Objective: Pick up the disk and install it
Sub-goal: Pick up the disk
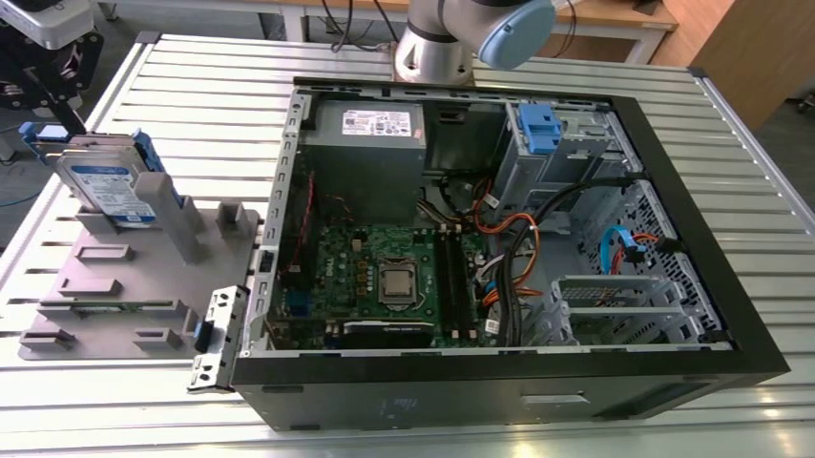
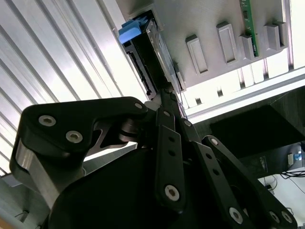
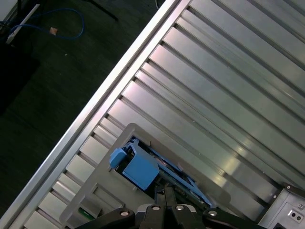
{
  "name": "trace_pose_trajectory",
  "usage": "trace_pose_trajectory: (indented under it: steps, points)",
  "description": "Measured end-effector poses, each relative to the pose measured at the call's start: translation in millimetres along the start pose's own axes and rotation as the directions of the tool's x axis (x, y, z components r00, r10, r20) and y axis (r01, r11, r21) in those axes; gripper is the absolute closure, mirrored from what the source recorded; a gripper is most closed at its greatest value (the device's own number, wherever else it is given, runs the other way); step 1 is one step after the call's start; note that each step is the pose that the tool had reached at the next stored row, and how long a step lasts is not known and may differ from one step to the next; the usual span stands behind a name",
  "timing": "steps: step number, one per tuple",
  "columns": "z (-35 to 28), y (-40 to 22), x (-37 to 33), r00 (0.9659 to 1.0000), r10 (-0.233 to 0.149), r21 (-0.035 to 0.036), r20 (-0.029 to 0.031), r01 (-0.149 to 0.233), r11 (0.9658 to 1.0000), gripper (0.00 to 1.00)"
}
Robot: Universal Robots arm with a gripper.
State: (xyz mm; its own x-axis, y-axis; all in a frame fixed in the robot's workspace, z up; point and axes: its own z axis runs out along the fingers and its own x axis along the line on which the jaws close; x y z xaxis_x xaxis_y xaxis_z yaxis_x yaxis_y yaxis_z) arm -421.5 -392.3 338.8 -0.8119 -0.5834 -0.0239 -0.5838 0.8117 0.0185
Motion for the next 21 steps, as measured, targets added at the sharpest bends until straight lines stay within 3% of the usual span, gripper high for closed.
trace_pose_trajectory:
  steps: [12,17,21]
  points:
    - [0.0,0.0,0.0,1.0000,-0.007,-0.0002,-0.0001,0.007,1.0000,0.89]
    - [0.0,0.0,0.0,0.9982,-0.060,-0.0015,-0.0011,0.060,0.9982,0.89]
    - [0.1,0.0,0.0,0.9919,-0.127,-0.0032,-0.0021,0.127,0.9919,0.89]
